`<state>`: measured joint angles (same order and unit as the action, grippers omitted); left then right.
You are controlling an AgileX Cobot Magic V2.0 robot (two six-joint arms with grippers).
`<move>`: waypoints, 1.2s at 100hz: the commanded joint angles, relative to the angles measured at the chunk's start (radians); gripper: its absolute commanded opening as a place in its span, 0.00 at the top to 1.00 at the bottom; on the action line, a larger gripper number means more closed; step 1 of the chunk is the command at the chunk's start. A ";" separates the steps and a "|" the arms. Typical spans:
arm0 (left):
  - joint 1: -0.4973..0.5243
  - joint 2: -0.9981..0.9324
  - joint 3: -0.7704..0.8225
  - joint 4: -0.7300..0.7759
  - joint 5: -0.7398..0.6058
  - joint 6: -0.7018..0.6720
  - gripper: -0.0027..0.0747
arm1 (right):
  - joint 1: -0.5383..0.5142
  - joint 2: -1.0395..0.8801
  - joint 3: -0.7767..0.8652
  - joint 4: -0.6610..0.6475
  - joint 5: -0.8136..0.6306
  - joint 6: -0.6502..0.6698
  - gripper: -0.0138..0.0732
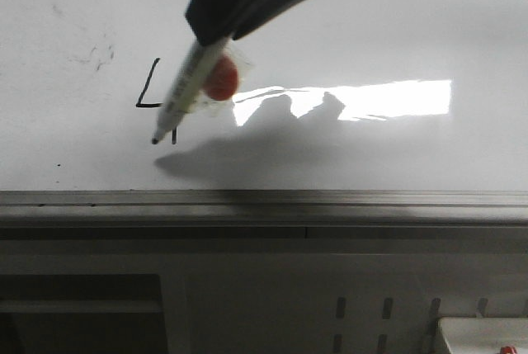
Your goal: Write number 4 on whiteboard
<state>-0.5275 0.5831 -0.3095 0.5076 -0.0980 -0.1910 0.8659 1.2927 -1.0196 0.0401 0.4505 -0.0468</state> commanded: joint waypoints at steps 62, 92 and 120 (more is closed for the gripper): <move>-0.198 0.240 -0.034 0.150 -0.200 -0.010 0.52 | 0.131 -0.014 -0.112 -0.011 -0.020 -0.006 0.92; -0.198 0.251 -0.034 0.150 -0.152 -0.010 0.99 | 0.133 -0.014 -0.112 -0.011 -0.034 -0.006 0.92; -0.198 0.251 -0.034 0.108 -0.144 -0.012 0.99 | 0.133 -0.014 -0.118 -0.012 -0.082 -0.006 0.60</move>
<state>-0.7226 0.8314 -0.3095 0.6888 -0.2212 -0.1798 0.9971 1.3051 -1.0974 0.0280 0.4610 -0.0468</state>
